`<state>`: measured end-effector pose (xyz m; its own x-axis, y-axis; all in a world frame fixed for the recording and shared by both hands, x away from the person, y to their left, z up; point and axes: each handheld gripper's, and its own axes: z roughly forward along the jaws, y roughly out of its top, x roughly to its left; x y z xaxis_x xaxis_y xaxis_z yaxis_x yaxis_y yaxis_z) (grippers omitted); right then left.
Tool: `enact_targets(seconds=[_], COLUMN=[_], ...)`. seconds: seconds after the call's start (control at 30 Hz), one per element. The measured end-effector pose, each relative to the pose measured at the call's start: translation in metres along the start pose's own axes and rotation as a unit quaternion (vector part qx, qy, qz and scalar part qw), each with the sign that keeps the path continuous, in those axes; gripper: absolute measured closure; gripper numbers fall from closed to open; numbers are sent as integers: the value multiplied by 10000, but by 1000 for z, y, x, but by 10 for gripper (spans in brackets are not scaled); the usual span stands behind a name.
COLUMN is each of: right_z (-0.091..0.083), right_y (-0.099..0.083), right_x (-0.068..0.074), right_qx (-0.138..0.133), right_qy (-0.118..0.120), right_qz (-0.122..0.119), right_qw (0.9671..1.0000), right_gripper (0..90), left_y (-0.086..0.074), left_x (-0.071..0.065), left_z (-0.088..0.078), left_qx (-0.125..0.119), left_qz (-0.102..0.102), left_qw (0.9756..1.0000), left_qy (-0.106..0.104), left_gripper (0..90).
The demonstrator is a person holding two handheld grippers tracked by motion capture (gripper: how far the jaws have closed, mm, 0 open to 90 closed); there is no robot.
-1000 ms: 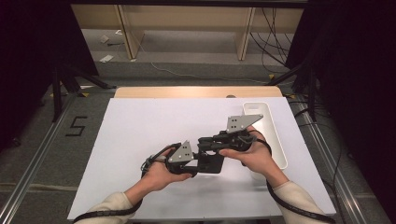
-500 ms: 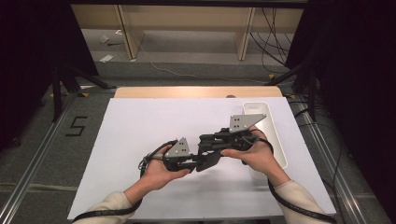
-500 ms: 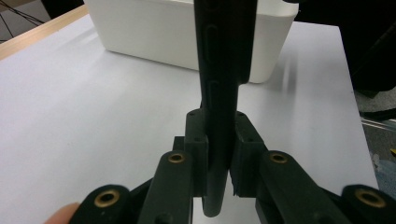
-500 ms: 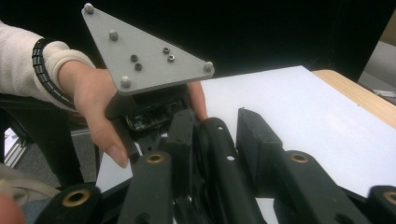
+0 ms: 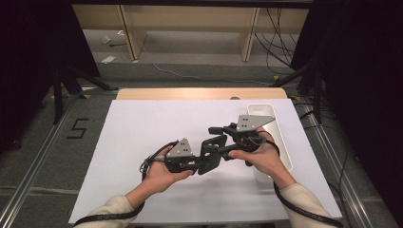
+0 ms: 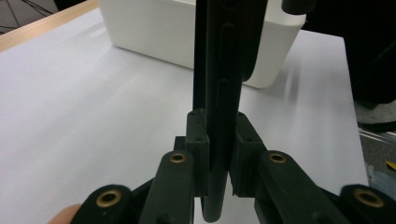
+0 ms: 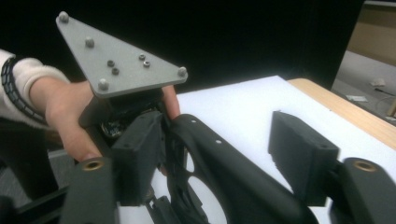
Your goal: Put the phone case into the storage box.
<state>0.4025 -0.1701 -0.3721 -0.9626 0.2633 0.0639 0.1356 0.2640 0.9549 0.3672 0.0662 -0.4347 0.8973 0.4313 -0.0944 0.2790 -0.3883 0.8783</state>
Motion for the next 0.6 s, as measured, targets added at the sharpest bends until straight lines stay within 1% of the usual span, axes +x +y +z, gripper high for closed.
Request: enact_targets(seconds=[0.07,0.2,0.3,0.43,0.53,0.6], right_z=[-2,-6,-10,-12,-13,-13], right_y=[0,1,2,0,-2,-3], right_x=[-1,-4,-5,-7,-9,-9], right_qx=[-83,-292,-442,-488,-483,-466], right_qy=[-60,-280,-454,-728,-876,-974], right_qz=[66,184,241,299,330,340], right_qw=[9999,9990,9977,9957,9944,9936], right_gripper=[323,306,264,218,200,174], left_y=[0,1,1,1,1,1], left_x=[1,2,4,6,8,8], left_z=[-1,-3,-4,-6,-7,-8], left_qx=[-25,-36,-35,-63,-84,-79], left_qz=[-25,-118,-191,-293,-337,-378], left_qw=[10000,9997,9992,9983,9976,9971], left_qy=[47,187,349,490,594,649], left_gripper=[800,800,800,799,799,799])
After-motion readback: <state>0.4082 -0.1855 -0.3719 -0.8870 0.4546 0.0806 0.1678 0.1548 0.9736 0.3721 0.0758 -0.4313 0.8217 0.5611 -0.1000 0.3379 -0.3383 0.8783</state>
